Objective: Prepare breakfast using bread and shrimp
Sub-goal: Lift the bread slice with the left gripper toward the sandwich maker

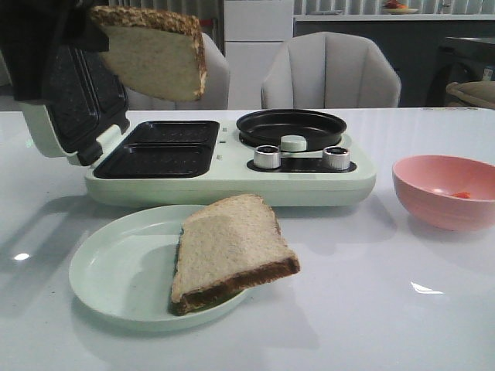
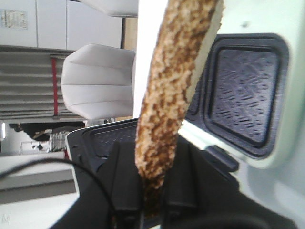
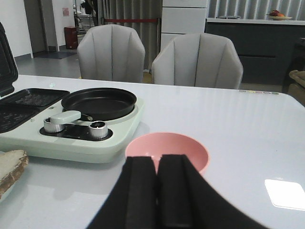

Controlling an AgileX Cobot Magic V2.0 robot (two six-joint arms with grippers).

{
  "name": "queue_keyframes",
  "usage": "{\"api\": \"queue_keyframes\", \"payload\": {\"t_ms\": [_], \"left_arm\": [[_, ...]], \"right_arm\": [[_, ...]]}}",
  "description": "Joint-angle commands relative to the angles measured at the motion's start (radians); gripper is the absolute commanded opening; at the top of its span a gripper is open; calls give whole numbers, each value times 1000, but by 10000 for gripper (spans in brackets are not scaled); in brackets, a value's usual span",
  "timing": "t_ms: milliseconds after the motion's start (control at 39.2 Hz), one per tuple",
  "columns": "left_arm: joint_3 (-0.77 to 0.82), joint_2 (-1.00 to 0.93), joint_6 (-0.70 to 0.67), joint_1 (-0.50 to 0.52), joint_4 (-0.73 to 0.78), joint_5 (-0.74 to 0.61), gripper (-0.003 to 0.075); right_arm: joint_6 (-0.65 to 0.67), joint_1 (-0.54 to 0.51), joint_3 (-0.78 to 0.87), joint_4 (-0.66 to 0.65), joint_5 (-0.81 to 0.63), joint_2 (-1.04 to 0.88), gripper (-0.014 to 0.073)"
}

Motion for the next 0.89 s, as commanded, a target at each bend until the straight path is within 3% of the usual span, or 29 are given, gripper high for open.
{"api": "queue_keyframes", "payload": {"t_ms": [0,358,868], "left_arm": [[-94,22,-12,55,39,12,113],[-328,252,-12,197,43,-103,113],[-552,512,-12,268,65,-204,114]], "right_arm": [[-8,-5,-16,0,-77,-22,134],[-8,-5,-16,0,-77,-22,134],[-8,-5,-16,0,-77,-22,134]]}}
